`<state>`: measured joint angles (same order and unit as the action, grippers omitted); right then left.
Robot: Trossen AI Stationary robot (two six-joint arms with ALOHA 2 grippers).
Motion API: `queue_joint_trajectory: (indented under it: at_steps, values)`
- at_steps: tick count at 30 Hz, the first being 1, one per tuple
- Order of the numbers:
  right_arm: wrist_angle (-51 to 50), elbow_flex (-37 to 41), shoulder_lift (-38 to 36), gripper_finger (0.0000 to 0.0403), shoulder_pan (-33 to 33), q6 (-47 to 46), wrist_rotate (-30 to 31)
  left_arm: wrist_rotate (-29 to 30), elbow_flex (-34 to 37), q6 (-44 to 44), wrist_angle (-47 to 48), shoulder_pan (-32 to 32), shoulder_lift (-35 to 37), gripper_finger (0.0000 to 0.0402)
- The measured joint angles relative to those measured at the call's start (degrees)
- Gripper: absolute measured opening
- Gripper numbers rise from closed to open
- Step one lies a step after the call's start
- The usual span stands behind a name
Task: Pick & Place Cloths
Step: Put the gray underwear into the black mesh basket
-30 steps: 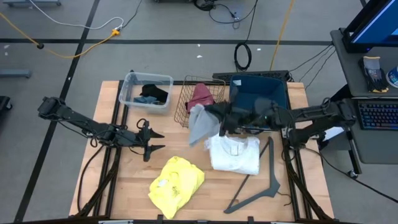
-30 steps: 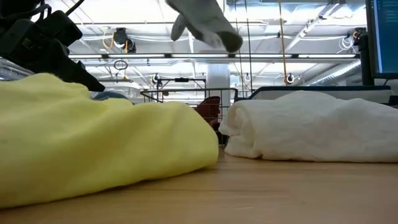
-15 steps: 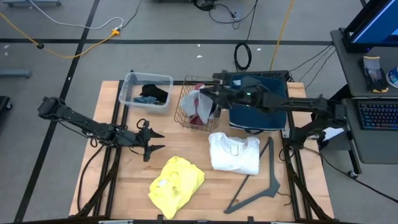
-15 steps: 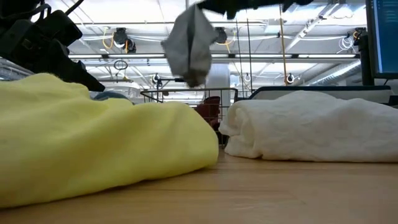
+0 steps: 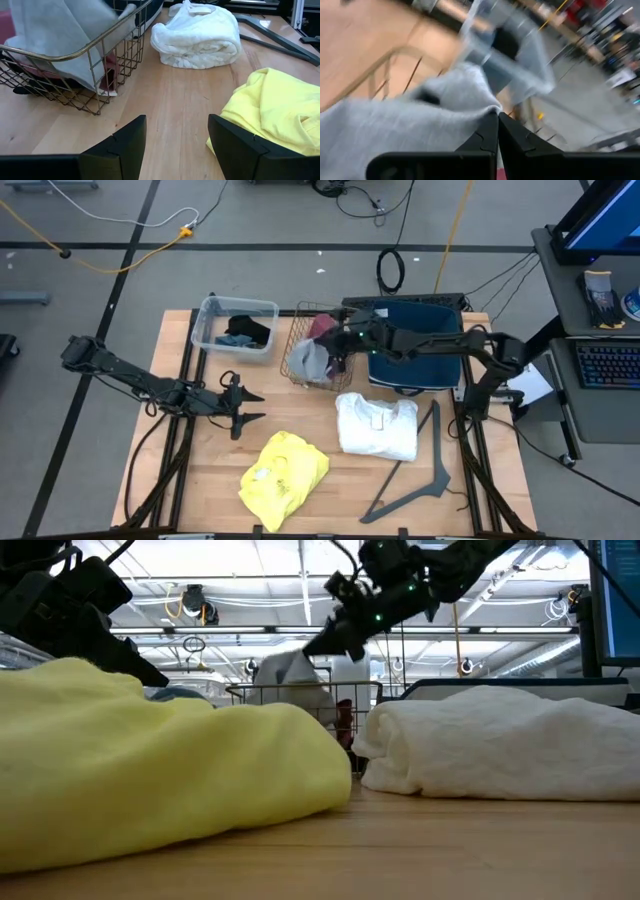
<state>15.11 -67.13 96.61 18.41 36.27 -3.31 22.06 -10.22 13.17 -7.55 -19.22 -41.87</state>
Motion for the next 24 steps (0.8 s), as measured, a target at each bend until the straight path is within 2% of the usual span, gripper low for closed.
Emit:
queue_joint_trajectory:
  at_steps: [6,17,24]
  values:
    - [-5.72,0.02,1.98,0.0,0.43,-0.71,-0.02,0.0,0.0,0.03,0.0,0.01,-0.02,0.0214]
    - [-4.39,0.01,4.53,0.0,5.86,0.45,2.07,0.09,0.0,0.04,-0.15,0.01,-0.01,0.0214]
    - [-3.88,0.0,4.58,0.0,7.87,2.69,1.25,0.46,0.0,-0.5,-1.2,0.02,-0.02,0.0214]
